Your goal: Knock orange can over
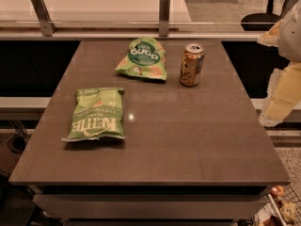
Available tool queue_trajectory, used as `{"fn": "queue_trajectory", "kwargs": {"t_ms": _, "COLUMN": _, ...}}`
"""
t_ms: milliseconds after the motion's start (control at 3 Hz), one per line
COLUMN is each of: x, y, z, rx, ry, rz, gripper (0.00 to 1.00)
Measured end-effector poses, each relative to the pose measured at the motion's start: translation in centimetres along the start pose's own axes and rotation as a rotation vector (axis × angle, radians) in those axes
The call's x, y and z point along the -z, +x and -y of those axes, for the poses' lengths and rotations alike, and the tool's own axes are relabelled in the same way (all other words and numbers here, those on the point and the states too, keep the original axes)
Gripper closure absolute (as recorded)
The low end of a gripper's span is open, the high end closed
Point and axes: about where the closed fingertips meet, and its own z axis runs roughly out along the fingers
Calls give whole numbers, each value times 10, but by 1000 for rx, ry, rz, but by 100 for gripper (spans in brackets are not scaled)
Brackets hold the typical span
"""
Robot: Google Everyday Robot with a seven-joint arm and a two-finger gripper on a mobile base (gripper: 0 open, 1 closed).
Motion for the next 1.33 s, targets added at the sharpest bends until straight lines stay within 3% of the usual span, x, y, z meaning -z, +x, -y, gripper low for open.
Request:
{"fn": "queue_trajectory", "kwargs": {"t_ms": 333, "x": 0, "y": 0, "z": 0, "rx": 0, "ry": 0, "rz": 0, "gripper": 0}}
{"fn": "queue_trajectory", "kwargs": {"t_ms": 667, "x": -2, "y": 4, "z": 11, "rx": -33, "ry": 22, "rz": 42, "gripper": 0}}
{"fn": "queue_trajectory", "kwargs": {"t_ms": 1333, "x": -16, "y": 23, "z": 60, "rx": -165, "ry": 153, "rz": 232, "gripper": 0}}
